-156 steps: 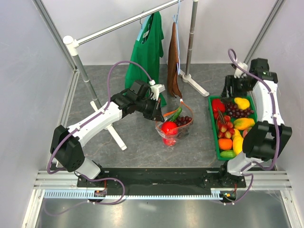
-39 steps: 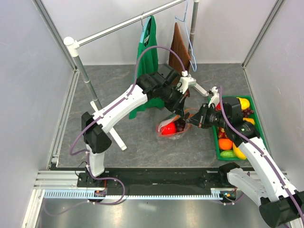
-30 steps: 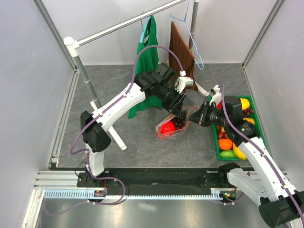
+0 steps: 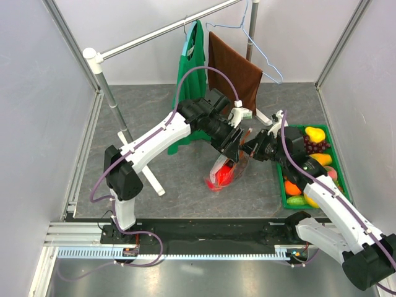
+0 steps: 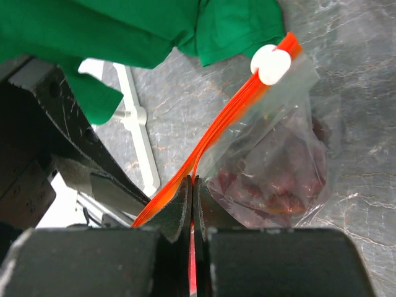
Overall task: Place the food in the zip-top bag and seal the zipper
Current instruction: Adjust the zipper food storage bag at the center of the board.
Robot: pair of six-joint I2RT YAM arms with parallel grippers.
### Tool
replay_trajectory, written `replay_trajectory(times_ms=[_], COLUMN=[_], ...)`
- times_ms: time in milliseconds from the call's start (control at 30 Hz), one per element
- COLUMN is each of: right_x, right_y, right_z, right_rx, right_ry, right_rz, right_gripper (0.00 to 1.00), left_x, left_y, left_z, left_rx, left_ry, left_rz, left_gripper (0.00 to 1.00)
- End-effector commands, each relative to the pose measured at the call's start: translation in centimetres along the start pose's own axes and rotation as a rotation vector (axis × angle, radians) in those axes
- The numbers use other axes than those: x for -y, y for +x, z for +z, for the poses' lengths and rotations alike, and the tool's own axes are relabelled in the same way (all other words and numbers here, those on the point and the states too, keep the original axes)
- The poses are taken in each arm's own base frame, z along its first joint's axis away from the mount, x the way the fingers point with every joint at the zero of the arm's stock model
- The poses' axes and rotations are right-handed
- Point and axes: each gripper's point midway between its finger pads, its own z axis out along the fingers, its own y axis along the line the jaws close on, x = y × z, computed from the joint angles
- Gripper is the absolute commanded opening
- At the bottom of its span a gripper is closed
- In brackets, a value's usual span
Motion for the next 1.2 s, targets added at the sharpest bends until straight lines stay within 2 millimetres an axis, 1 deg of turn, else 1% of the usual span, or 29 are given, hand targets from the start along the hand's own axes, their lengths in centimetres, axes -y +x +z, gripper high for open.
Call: replay_trajectory(times_ms=[0,100,233,267,367,533,567,767,800,867,933,967,1000,1033,1067,1100,1133,1167], right_x=[0.2,0.4,0.3,0.4,0.8,1.3,1.1,0.6,0.5,0.0,-0.3,-0.6,-0.7,-0.9,-0.7,-0.6,-1.0,-0.5], right_y=[-1.4,-1.8,-2.0,-1.9,-1.6,-1.8,-1.9,-2.2,-2.2,-2.3,-2.4,-2.3,-2.2,-2.1,-2.1,-2.2,-2.8,-2.3], right_z=[0.4,0.5,0.4,0.5,0.7,1.1,1.3,1.4,1.3,1.1,0.9,0.6,0.5,0.4,0.0,-0.3,-1.0,-1.7], right_rx=[0.071,0.087,0.093,0.093,0.088,0.106,0.112,0.117,0.115,0.113,0.114,0.108,0.102,0.098,0.096,0.096,0.109,0.076], right_ry=[0.034,0.051,0.053,0.057,0.070,0.091,0.086,0.074,0.072,0.054,0.042,0.026,0.017,0.008,0.019,0.028,0.032,0.055], right_rz=[0.045,0.075,0.078,0.079,0.091,0.098,0.097,0.103,0.103,0.093,0.081,0.067,0.057,0.042,0.000,-0.033,-0.070,-0.116], right_gripper=[0.00,0.00,0.00,0.00,0.00,0.00,0.00,0.00,0.00,0.00,0.00,0.00,0.00,0.03,0.13,0.18,0.22,0.36], left_x=[0.0,-1.1,-2.0,-2.0,-1.8,-0.7,-0.6,-1.0,-1.1,-1.9,-3.1,-3.6,-3.9,-4.0,-4.0,-4.3,-4.4,-4.0], left_y=[-0.3,-0.3,-0.6,-0.9,-1.0,-1.1,-1.3,-1.2,-1.1,-1.0,-1.0,-0.8,-0.6,-0.6,-0.1,0.0,0.1,0.3], left_z=[0.1,0.6,0.9,0.8,1.2,1.5,1.5,2.1,2.3,2.4,2.1,2.0,1.8,1.7,1.6,1.2,0.8,0.1], left_rx=[0.023,0.022,0.034,0.047,0.050,0.057,0.062,0.056,0.053,0.050,0.051,0.044,0.037,0.029,0.007,-0.002,-0.007,-0.010], left_ry=[-0.062,-0.125,-0.191,-0.193,-0.204,-0.162,-0.154,-0.185,-0.195,-0.232,-0.292,-0.309,-0.318,-0.321,-0.315,-0.314,-0.313,-0.294], left_rz=[-0.011,-0.015,-0.020,-0.014,0.001,0.002,0.007,0.006,0.012,0.015,0.035,0.036,0.038,0.054,0.055,0.074,0.082,0.093], left_gripper=[0.52,0.51,0.51,0.51,0.52,0.55,0.64,0.64,0.62,0.58,0.45,0.25,0.16,0.06,0.02,0.02,0.02,0.02])
